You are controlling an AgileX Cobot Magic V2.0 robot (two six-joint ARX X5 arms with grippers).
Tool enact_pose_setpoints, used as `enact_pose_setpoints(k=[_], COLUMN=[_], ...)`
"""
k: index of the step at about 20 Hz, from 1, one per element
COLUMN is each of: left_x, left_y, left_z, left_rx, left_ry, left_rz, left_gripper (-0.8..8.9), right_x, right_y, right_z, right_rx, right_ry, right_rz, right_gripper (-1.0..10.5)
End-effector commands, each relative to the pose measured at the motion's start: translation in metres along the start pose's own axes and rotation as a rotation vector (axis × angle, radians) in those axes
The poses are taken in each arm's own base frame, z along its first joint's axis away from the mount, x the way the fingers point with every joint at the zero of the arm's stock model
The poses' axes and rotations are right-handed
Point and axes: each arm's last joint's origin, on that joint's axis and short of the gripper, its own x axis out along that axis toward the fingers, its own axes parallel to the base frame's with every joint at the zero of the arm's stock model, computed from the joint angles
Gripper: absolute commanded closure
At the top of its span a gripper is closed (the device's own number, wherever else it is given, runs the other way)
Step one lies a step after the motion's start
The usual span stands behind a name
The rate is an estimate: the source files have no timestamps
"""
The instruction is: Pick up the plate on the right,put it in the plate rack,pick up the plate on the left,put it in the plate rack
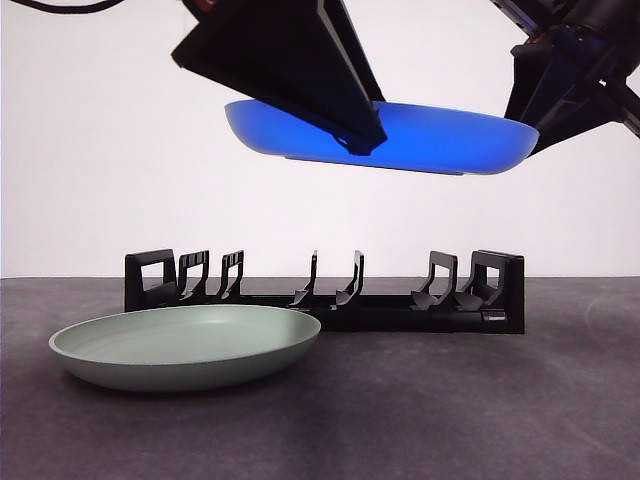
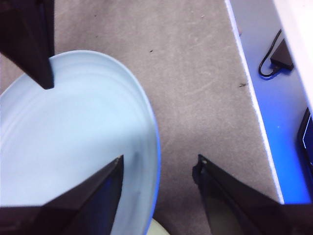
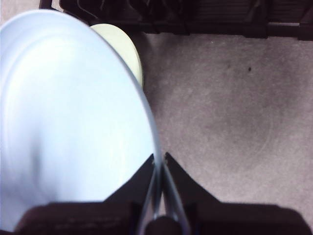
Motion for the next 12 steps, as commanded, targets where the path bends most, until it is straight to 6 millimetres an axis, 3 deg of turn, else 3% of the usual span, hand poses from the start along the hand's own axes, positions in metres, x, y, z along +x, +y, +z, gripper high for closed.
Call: enact_pose_setpoints(k=[1, 4, 9, 10, 12], left_x=[0.002, 0.002, 0.003, 0.003, 0.003], left_y=[0.0, 0.001, 0.005, 0.005, 0.005], left_z=[-0.001, -0.003, -0.009, -0.009, -0.009], left_rx=[0.007, 0.0, -0.016, -0.017, -0.021], left_ry=[0.004, 0.015, 0.036, 0.037, 0.033], left_rz=[-0.001, 0.0, 0.004, 0.004, 0.002], left_gripper=[6.85, 8.26, 8.22, 8.22, 8.22], right_x=[-0.001, -0.002, -0.009, -0.012, -0.021], right_y=[0.001, 0.004, 0.008, 0.009, 0.011], right_z=[0.001, 0.001, 0.003, 0.005, 0.009], right_rx=[-0.003, -0.006, -0.056, -0.071, -0.101], right_ry=[-0.007, 0.005, -0.051, -0.082, -0.167], right_rz=[0.011, 0.079, 0.087, 0.085, 0.048], right_gripper=[9.6, 9.6, 9.0, 8.1, 5.1])
